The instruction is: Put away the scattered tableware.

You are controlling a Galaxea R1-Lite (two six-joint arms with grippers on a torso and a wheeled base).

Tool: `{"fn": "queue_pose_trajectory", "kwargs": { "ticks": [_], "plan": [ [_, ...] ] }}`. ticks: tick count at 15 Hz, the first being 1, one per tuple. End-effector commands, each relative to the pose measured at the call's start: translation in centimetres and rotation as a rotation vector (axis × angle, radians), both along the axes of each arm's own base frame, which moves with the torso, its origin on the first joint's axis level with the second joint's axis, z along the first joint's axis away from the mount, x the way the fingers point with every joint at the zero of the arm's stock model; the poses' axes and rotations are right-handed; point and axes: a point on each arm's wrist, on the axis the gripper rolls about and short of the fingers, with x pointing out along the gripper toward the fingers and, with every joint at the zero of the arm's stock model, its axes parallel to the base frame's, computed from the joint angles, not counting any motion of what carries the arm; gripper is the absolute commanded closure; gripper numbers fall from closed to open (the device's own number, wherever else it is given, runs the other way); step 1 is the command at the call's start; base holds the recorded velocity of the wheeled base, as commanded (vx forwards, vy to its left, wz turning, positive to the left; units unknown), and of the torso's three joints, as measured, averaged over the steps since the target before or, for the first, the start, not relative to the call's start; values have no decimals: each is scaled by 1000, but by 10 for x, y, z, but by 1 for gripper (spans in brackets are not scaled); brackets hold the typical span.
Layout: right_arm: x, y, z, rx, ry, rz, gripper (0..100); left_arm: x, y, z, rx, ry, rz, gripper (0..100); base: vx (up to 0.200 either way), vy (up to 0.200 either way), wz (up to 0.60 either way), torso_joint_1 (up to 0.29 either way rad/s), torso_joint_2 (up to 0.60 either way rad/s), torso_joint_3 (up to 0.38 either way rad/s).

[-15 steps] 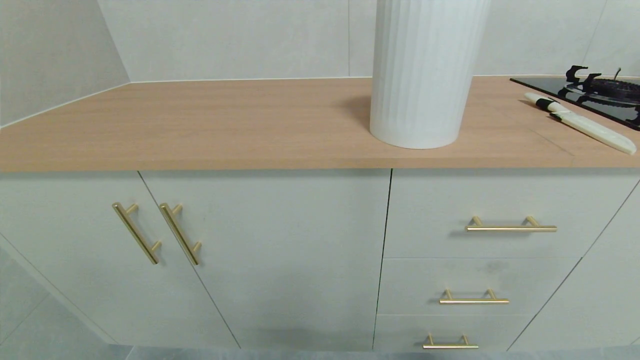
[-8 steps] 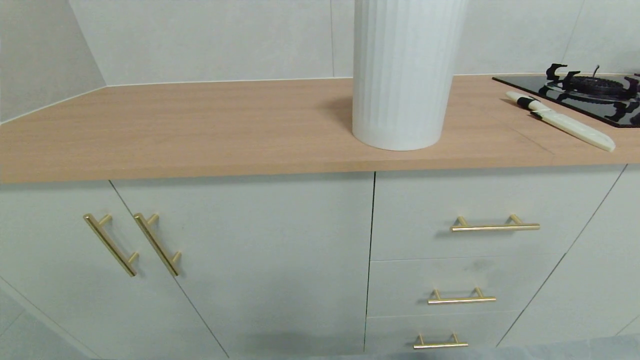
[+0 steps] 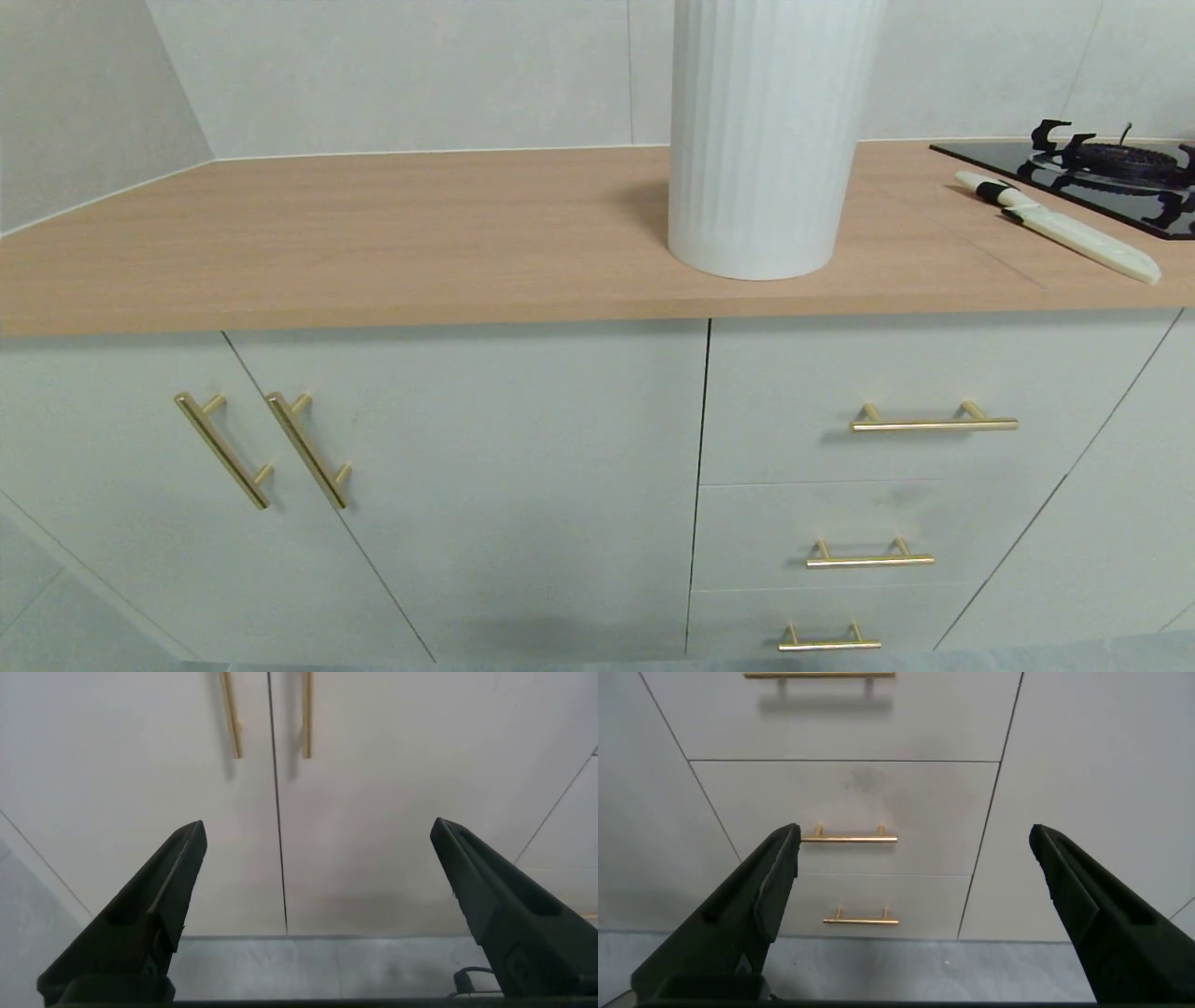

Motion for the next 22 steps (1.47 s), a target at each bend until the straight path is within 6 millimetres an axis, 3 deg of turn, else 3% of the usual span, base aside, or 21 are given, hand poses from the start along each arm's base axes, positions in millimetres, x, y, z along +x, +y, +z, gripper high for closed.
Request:
{"fn": "queue_pose_trajectory", "kwargs": {
  "ticks": [1,8,14,22],
  "plan": [
    [0,0,0,-1,2,0,0,0,0,0,0,1,-2,0,0,-200,0,-2,7,2],
    [0,0,0,-1,0,0,0,0,0,0,0,1,0,0,0,-200,0,1,2,4],
    [0,0,0,-1,2,0,0,0,0,0,0,1,0,0,0,0,0,0,0,0],
    [0,0,0,-1,2,0,0,0,0,0,0,2,0,0,200,0,0,0,4,1]
  ]
}}
